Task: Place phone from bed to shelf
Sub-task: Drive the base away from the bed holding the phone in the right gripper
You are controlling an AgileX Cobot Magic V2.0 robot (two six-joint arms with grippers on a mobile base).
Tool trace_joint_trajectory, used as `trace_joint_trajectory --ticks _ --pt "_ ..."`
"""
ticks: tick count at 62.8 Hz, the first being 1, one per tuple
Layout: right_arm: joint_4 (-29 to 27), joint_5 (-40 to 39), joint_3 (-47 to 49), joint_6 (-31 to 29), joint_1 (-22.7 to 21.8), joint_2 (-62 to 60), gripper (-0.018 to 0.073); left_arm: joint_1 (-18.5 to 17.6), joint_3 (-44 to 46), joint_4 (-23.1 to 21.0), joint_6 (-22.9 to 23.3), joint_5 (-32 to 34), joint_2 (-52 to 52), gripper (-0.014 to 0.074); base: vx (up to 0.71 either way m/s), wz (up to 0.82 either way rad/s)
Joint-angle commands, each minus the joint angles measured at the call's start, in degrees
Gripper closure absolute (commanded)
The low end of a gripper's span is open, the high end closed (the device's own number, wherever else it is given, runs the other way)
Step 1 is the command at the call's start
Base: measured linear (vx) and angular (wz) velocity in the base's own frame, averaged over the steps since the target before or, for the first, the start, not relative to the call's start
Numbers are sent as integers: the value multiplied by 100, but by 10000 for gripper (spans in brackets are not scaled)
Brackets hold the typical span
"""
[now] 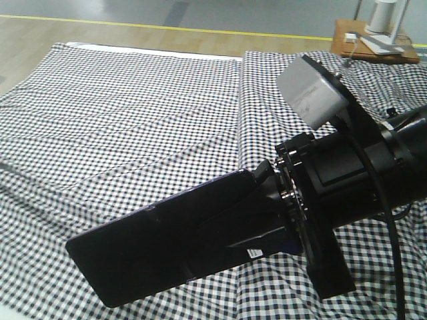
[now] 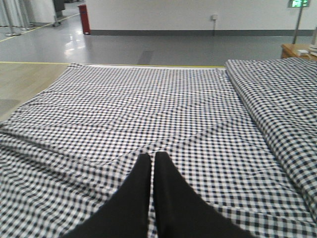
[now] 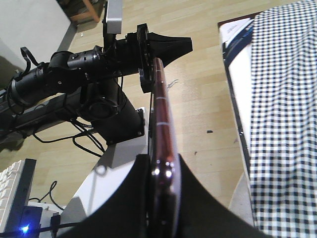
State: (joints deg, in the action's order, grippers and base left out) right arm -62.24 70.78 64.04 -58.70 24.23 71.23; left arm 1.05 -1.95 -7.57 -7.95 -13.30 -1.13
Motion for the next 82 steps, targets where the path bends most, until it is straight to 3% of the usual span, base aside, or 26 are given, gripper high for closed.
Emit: trace_joint_trajectory --ticks 1,82 --pt "-537 309 156 -65 -4 -143 564 -15 -14 -36 22 419 -27 596 -8 30" --pt "-537 309 156 -65 -4 -143 563 -15 -14 -36 22 419 -27 596 -9 34"
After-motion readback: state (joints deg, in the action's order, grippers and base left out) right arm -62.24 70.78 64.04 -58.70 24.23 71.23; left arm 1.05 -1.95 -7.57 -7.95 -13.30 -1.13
